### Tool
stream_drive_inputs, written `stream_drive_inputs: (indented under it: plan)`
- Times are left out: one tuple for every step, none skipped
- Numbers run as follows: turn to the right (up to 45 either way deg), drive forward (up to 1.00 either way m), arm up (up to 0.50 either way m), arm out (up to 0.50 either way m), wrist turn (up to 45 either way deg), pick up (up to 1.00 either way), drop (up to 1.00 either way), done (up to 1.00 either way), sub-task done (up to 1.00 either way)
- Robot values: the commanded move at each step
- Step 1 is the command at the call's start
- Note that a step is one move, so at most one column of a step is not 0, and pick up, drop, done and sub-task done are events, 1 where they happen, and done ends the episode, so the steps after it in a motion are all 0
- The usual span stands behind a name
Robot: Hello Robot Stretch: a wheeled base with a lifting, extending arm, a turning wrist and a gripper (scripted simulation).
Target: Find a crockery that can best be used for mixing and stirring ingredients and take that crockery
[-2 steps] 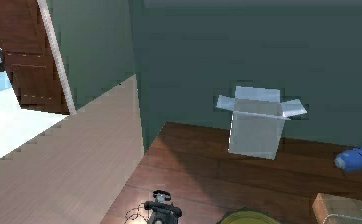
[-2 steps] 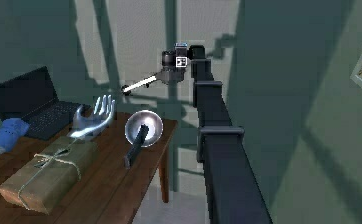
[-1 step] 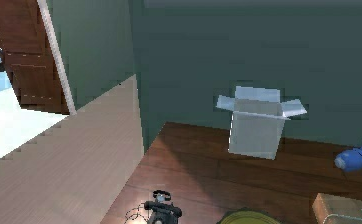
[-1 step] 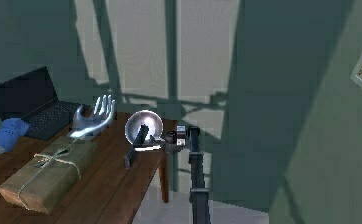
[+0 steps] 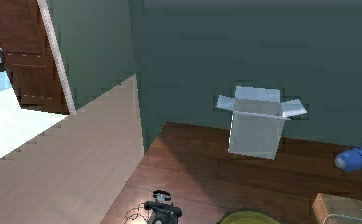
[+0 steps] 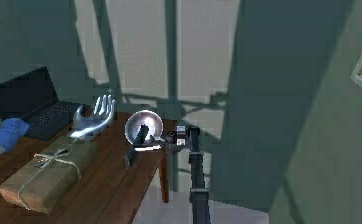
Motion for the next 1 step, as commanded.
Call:
stream_drive_inputs:
  plan:
    - [0.0,0.0,0.1,0.0,0.0,0.0,0.0,0.0,0.0]
